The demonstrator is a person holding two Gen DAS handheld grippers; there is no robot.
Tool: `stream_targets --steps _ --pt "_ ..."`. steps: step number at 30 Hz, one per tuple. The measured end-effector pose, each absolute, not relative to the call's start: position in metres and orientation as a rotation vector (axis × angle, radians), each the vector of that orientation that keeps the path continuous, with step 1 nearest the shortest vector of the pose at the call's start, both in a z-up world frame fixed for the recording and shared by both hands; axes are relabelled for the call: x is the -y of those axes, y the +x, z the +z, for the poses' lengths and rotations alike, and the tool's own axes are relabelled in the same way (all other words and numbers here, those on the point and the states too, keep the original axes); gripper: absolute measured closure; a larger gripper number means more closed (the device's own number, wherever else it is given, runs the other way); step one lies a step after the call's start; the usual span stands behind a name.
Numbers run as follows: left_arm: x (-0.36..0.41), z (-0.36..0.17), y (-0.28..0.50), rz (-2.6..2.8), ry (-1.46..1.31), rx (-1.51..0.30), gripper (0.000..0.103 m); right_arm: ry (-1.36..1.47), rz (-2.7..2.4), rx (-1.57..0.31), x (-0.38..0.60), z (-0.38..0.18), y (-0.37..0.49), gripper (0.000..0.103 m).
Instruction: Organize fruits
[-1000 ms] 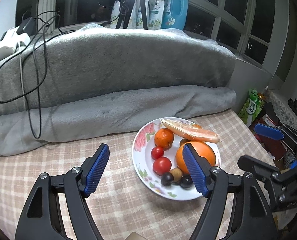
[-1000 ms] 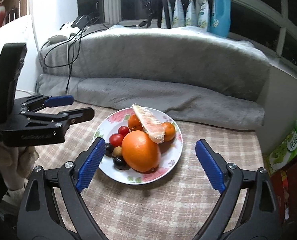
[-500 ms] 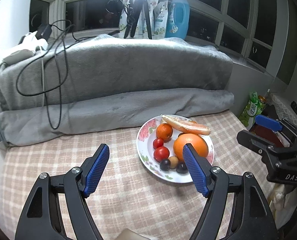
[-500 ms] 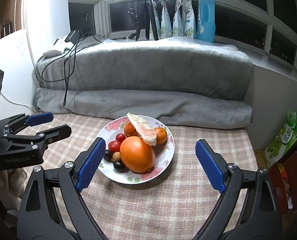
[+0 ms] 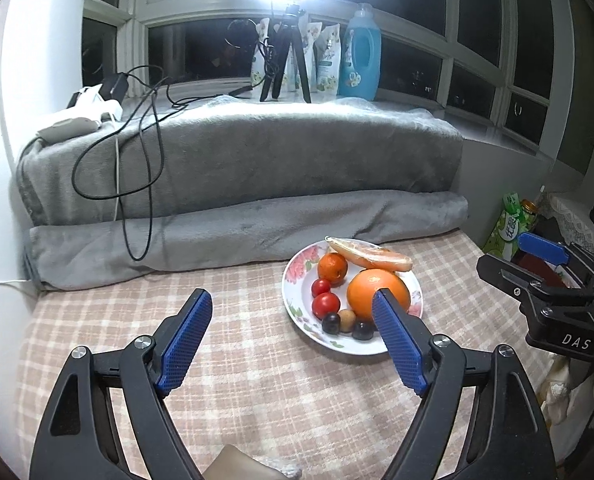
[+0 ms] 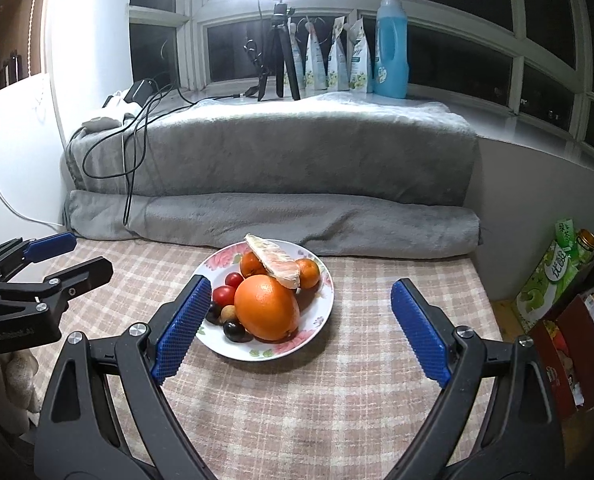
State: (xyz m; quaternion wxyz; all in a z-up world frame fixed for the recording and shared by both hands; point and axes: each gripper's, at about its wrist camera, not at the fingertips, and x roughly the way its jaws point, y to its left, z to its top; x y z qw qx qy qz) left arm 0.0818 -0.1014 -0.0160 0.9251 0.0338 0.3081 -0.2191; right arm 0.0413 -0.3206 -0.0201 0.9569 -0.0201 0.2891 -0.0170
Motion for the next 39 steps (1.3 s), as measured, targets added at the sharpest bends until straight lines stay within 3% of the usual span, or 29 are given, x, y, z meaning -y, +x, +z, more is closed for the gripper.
stream_targets --steps 39 --pt "0.0992 -0.0118 0.0708 -0.43 0.071 -0.612 0.019 -0.028 -0.045 -0.574 0.3182 -0.0223 0.0349 0.009"
